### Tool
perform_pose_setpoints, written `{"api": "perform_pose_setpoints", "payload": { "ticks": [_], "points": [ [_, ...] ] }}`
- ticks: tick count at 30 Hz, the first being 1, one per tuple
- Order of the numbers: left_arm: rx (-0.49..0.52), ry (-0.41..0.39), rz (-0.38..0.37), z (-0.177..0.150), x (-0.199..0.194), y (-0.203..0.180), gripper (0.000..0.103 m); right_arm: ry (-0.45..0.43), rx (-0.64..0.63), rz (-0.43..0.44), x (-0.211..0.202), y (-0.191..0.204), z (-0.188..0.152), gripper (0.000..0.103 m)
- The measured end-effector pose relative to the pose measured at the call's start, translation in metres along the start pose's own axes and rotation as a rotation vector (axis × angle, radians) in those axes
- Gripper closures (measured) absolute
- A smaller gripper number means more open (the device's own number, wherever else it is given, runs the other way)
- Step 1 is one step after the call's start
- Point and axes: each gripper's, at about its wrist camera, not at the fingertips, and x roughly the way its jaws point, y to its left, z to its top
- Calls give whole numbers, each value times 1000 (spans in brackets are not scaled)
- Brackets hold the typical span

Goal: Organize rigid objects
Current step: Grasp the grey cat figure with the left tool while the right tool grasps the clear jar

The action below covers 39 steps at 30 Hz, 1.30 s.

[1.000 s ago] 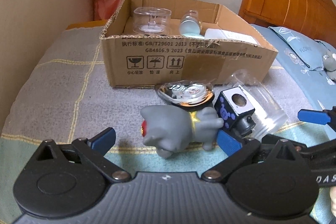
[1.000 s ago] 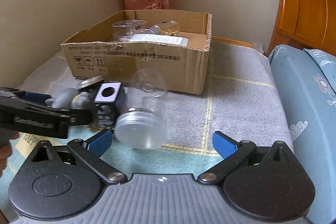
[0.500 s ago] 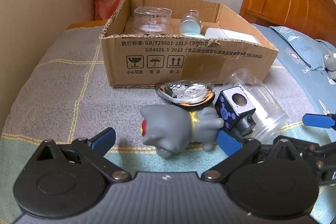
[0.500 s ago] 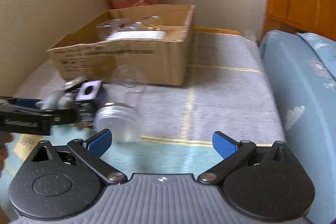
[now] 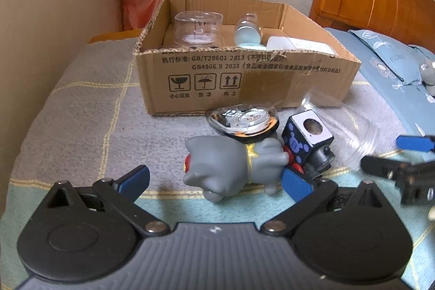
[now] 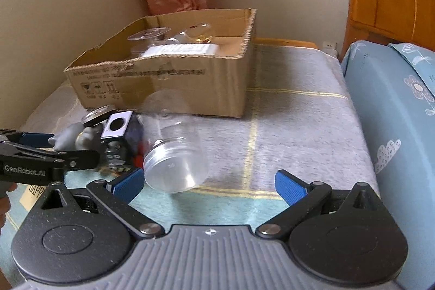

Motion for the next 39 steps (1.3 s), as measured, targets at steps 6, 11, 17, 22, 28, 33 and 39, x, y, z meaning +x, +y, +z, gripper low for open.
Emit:
{"api": "perform_pose_setpoints", "payload": {
  "ticks": [6,11,17,22,28,33,39],
  "points": [
    [5,-1,9,-1,-4,4,1,-6,-8,-98,0,-15,9,0],
    [6,13,-6,0,2,2,1,-16,-7,-115,0,-20,14,0],
    [-60,19,-28,2,14,2,6,-18,-13,-76,-2,-10,10,0],
    [-24,17,-85,2,11,1,29,-17,5,-58,-3,-6,11,0],
    [30,19,-19,-1,3,8,30,-8,11,-25,-3,-1,17,0],
    [38,18,32,-7,-4,28,30,5,40,21,0,6,26,0],
    [28,21,21,-10,-6,38,29,1,106,-9,12,14,51,0]
  ]
}}
